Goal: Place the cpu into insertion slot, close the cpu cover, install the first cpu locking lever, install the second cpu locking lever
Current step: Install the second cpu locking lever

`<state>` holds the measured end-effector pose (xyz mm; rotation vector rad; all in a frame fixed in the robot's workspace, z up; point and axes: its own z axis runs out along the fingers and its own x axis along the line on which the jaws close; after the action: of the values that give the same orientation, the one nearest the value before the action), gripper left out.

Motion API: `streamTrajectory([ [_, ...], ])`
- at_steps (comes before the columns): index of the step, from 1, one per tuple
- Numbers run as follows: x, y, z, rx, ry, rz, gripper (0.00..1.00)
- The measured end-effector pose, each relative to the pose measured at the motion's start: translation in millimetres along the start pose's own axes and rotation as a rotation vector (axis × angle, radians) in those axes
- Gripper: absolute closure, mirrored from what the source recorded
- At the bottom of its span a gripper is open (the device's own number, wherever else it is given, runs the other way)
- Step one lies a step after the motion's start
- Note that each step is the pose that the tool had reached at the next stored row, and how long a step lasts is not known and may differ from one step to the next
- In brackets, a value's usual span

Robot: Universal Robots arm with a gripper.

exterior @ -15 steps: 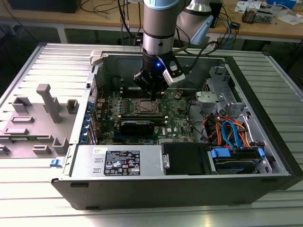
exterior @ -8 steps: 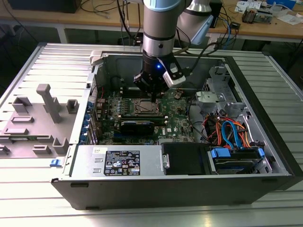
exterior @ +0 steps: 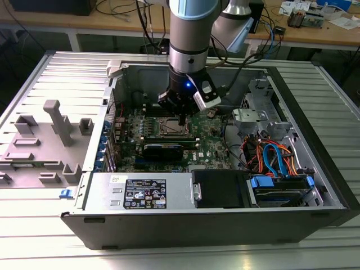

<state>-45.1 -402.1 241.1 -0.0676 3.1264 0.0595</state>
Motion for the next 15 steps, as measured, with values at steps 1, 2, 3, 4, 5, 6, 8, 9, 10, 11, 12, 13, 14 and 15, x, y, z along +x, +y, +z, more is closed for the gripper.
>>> streamTrajectory([
  [1, 1.3, -0.2, 0.0, 0.0001, 0.0000, 0.000, 0.89],
  [2, 3.3, -0.3, 0.0, 0.0000, -0.0001, 0.000, 0.89],
  [3, 4.7, -0.5, 0.0, -0.0001, 0.0000, 0.000, 0.89],
  [4, 7.1, -0.6, -0.1, 0.0000, 0.0000, 0.000, 0.89],
  [5, 9.9, -1.0, -0.1, 0.0001, 0.0000, 0.000, 0.89],
  [6, 11.3, -2.3, -0.2, 0.0001, 0.0000, 0.000, 0.89],
  [8, 13.1, -5.4, -0.3, 0.0000, 0.0000, 0.000, 0.89],
  [9, 13.9, -7.0, -0.4, 0.0000, 0.0000, 0.000, 0.89],
  [10, 14.6, -9.3, -0.5, -0.0002, 0.0000, 0.000, 0.89],
  [11, 15.1, -11.7, -0.6, -0.0003, 0.0000, 0.000, 0.89],
  [12, 15.5, -14.1, -0.7, -0.0004, 0.0000, 0.000, 0.89],
  [13, 15.9, -16.4, -0.8, -0.0005, 0.0000, 0.000, 0.89],
  [14, 17.1, -19.4, -1.0, -0.0004, 0.0000, 0.000, 0.89],
  [15, 19.9, -21.5, -1.0, -0.0015, 0.0000, 0.000, 0.89],
])
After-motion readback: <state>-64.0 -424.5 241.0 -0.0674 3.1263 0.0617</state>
